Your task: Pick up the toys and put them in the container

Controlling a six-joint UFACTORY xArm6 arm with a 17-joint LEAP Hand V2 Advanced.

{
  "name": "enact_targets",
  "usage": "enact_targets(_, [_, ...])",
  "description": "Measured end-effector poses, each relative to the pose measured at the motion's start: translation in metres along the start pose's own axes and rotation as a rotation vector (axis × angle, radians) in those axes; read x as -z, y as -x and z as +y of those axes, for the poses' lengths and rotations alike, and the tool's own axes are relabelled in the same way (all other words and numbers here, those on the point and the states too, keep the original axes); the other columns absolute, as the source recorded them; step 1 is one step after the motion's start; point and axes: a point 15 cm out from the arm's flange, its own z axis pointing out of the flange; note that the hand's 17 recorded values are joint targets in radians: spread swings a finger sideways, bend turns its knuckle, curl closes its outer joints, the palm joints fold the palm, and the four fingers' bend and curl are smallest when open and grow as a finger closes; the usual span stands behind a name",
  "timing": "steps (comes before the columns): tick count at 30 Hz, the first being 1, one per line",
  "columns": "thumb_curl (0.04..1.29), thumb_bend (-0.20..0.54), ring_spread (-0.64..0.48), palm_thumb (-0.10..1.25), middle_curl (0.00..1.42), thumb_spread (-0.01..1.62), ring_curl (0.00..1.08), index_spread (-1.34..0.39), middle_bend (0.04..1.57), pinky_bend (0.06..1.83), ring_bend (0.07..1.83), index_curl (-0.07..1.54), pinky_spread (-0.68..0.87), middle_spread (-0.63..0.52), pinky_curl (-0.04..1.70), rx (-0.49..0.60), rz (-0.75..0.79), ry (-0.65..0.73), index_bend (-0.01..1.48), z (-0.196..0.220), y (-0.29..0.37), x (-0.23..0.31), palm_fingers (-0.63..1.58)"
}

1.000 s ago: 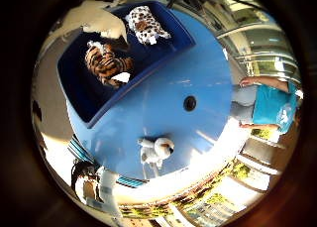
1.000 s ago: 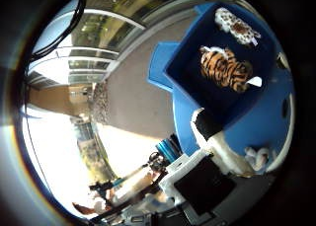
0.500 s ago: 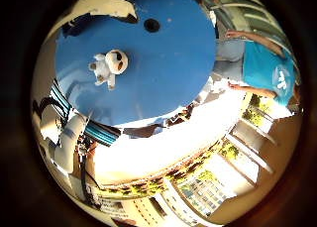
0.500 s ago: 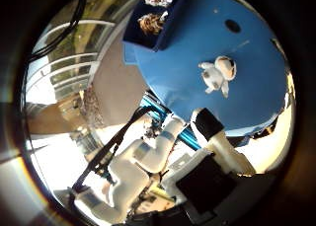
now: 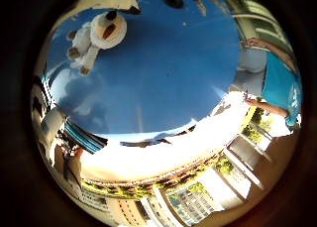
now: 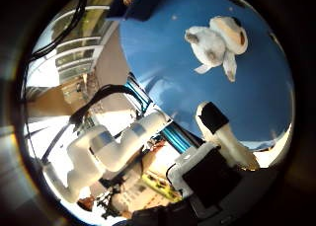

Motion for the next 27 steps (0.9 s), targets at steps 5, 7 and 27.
enact_targets(5, [0.41, -0.030, 0.23, 0.75, 0.31, 1.07, 0.30, -0.35, 0.16, 0.56, 0.34, 0.29, 0.40, 0.00, 0.27, 0.033, -0.034, 0.029, 0.18, -0.031, 0.000, -0.041, 0.02])
enact_targets(7, [0.40, -0.031, 0.23, 0.75, 0.31, 1.07, 0.30, -0.35, 0.16, 0.55, 0.33, 0.29, 0.41, 0.01, 0.27, 0.038, -0.043, 0.048, 0.18, -0.048, 0.004, -0.057, 0.02])
enact_targets(27, [0.46, -0.006, 0.03, 0.87, 0.66, 1.02, 0.65, -0.48, 0.84, 0.88, 1.21, 0.22, 0.35, -0.21, 0.34, -0.028, 0.091, -0.068, 0.21, -0.085, -0.021, -0.040, 1.04])
